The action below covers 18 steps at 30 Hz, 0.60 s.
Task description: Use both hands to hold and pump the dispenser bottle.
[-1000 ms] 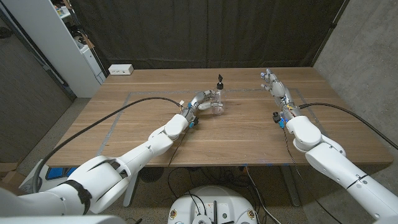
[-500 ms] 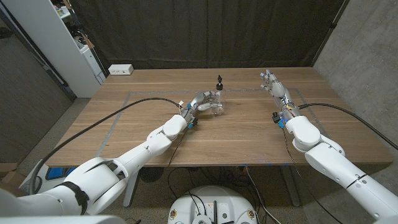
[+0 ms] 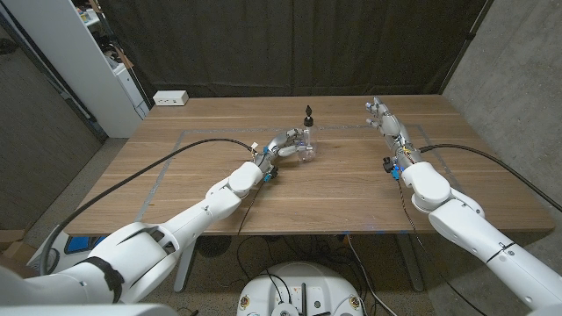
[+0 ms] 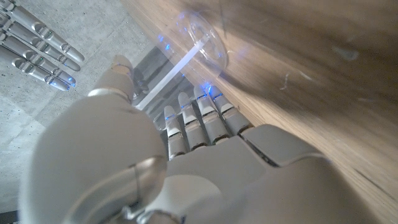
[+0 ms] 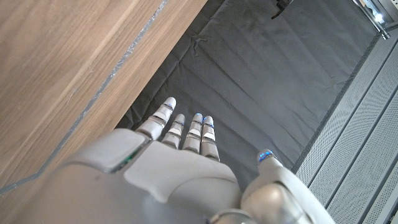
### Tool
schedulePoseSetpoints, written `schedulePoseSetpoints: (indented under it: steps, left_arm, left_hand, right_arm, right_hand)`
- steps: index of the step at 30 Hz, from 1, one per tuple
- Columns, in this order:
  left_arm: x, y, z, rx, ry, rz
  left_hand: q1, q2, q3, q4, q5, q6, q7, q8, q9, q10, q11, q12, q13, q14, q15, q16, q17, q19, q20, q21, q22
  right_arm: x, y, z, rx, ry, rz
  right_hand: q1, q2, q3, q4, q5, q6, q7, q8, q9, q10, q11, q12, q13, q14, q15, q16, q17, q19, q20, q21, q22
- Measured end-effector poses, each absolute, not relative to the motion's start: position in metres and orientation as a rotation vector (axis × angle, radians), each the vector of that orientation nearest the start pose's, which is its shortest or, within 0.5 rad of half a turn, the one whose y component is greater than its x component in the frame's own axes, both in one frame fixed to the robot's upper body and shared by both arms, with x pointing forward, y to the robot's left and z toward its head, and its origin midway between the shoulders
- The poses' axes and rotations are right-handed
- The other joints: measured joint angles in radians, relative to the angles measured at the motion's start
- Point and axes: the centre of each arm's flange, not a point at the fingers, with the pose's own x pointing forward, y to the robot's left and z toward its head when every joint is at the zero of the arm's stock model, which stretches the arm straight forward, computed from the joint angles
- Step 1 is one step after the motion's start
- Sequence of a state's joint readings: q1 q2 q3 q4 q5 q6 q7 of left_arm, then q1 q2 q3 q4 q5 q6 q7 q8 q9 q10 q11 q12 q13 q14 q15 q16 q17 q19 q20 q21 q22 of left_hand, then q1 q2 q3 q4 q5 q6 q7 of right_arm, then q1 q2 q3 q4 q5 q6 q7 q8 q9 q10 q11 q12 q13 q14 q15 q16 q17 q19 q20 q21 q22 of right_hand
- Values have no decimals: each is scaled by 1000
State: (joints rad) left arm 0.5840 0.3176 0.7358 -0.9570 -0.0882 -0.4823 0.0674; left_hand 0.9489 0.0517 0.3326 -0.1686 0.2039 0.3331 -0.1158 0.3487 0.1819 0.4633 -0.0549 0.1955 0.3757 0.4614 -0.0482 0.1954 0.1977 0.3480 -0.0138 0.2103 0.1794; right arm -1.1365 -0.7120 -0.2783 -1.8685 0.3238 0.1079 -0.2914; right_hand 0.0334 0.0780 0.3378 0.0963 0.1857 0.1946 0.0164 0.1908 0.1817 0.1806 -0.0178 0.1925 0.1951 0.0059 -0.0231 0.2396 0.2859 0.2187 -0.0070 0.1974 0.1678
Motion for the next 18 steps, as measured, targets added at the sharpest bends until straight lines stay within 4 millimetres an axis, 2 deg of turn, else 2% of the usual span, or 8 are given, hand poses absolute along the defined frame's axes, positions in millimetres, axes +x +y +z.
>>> schedulePoseSetpoints:
  steps: [6, 10, 18]
  left_arm:
    - [681, 115, -47, 549, -693, -398]
    - [683, 116, -47, 555, -686, -403]
    - [685, 118, -44, 562, -680, -410]
  left_hand:
    - [-8, -43, -13, 0, 0, -16, 16, -23, -1, -28, -6, -4, -12, -26, 2, -11, -7, -8, -8, 0, 0]
    - [-16, -58, -20, -1, 1, -30, 29, -40, -1, -50, 0, -4, -20, -49, 4, -15, -12, -15, -11, -1, 0]
    - [-27, -84, -34, 4, 1, -80, 37, -89, 0, -120, 23, -14, -46, -121, 7, -18, -16, -34, -13, -8, 0]
  right_arm:
    - [546, -269, -12, -307, -696, 60]
    - [548, -269, -11, -307, -694, 61]
    - [551, -268, -10, -307, -691, 65]
  right_hand:
    - [0, 0, 0, 0, 0, 0, 0, 0, 0, 0, 0, 0, 0, 0, 0, 0, 0, 0, 0, 0, 0]
    - [0, 0, 0, 0, 0, 0, 0, 0, 0, 0, 0, 0, 0, 0, 0, 0, 0, 0, 0, 0, 0]
    - [0, 0, 6, -6, 0, 4, -4, 0, 0, 0, 0, 0, 0, 0, 0, 0, 0, 0, 0, 0, 0]
